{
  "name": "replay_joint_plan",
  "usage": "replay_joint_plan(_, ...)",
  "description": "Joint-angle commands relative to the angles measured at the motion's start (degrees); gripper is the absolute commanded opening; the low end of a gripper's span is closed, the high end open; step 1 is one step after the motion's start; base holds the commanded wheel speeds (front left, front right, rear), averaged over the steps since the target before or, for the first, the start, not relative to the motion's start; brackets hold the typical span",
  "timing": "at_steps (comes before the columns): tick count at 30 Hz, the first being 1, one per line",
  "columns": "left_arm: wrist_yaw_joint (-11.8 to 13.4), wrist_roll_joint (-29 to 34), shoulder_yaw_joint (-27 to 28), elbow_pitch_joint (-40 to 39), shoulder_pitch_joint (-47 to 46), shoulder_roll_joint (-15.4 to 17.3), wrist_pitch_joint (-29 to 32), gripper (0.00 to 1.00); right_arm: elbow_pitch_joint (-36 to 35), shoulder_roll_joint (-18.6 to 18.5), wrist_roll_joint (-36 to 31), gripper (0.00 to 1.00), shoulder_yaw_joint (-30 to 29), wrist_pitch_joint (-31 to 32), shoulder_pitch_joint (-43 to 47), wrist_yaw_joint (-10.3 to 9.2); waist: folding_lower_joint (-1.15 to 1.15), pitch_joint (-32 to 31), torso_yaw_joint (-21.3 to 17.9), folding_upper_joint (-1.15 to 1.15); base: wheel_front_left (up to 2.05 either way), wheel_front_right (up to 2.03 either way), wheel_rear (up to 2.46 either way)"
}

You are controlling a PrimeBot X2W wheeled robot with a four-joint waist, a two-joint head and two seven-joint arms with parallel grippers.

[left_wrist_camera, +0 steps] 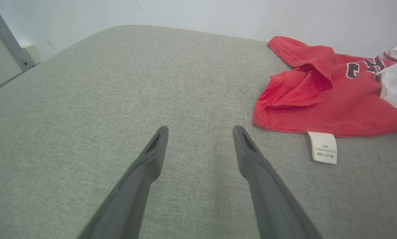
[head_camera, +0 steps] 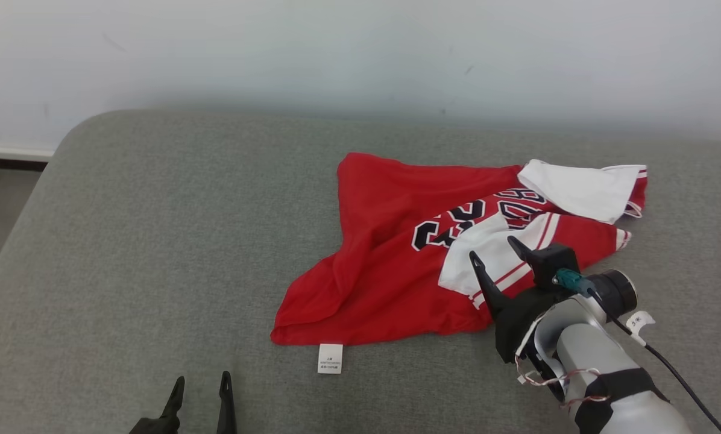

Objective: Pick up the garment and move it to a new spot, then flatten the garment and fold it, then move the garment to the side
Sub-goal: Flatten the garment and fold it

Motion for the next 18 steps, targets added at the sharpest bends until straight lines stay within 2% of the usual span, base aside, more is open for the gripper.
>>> replay_joint_plan(1, 0.38, -0.29, -0.06, -0.14, -0.86, -0.01, -0.17, 1.00, 0.65, -0.18, 0.17, 1.00, 0.51, 0.33, -0.77, 0.03, 0.00, 1.23, 1.41, 0.00, 0.00, 0.00, 0.00)
replay_joint_plan(8, 0.84, -1.97, -0.98, -0.71, -1.91, -0.04, -0.17, 1.00, 7.39, -1.00, 1.71, 1.00, 5.31, 3.75, -6.96, 0.03, 0.00, 3.34, 3.50, 0.00, 0.00, 0.00, 0.00)
replay_joint_plan(18, 1.36, -2.53, -2.07, -1.59, -3.02, -0.01, -0.17, 1.00, 13.49, -0.78, 3.39, 1.00, 9.10, 4.10, -11.35, 0.03, 0.00, 5.37, 4.39, 0.00, 0.00, 0.00, 0.00)
